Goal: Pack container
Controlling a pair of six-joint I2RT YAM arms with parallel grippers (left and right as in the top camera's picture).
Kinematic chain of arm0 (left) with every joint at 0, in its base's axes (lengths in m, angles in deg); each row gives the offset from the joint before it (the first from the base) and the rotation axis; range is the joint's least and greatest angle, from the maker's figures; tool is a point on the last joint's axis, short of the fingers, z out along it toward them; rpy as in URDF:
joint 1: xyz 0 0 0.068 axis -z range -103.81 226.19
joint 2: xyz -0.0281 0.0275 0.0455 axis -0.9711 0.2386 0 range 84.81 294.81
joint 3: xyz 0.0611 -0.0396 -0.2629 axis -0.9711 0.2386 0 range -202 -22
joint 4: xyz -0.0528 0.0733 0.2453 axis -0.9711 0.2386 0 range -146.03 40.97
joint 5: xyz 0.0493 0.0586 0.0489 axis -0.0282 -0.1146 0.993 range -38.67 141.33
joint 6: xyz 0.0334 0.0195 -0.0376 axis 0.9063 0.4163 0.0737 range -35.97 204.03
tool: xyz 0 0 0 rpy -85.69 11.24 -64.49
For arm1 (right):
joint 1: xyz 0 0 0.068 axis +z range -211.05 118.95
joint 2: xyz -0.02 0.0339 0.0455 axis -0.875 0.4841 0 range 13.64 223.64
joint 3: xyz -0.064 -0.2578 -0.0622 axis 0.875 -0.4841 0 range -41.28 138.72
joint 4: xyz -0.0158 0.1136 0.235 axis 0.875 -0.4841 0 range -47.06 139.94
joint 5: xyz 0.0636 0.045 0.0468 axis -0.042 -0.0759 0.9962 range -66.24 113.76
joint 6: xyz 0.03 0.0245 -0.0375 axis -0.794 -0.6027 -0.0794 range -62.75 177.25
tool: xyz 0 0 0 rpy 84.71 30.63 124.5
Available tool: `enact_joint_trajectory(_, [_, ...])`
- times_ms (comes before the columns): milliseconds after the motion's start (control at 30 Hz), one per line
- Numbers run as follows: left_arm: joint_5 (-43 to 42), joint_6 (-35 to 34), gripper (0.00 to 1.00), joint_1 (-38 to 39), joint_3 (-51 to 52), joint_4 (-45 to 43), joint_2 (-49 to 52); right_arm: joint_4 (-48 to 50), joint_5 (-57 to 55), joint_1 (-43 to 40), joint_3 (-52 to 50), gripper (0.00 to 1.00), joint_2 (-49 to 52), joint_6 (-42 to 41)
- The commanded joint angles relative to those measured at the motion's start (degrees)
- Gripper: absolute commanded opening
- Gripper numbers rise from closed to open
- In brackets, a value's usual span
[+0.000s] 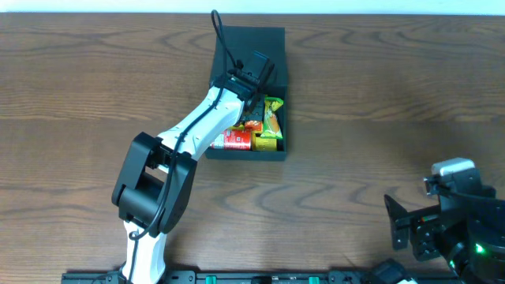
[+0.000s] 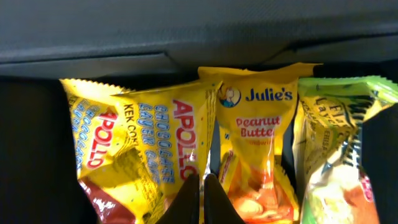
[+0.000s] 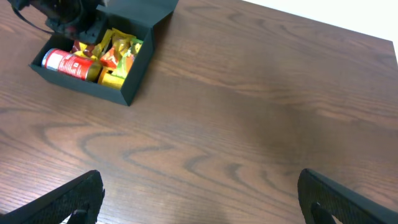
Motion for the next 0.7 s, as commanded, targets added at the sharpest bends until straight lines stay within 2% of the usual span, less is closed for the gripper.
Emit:
enact_joint_trajectory(0, [0.63,-0.24,0.06,0.28,1.81,-0.79,-0.39,0.07,0.0,-0.26,0.33,0.99,-0.04,-1.05])
enact_joint_trajectory(367, [0.59,0.22,0.06,-0.09,4.52,-3.52,-0.44,0.11,0.0,-0.26,0.33,0.99,-0.04,-1.05])
enact_joint_trajectory(667, [0.39,0.24,0.06,0.31,0.7,-3.63,-5.22,0.11,0.02,-0.26,0.33,0.99,-0.04,-1.05])
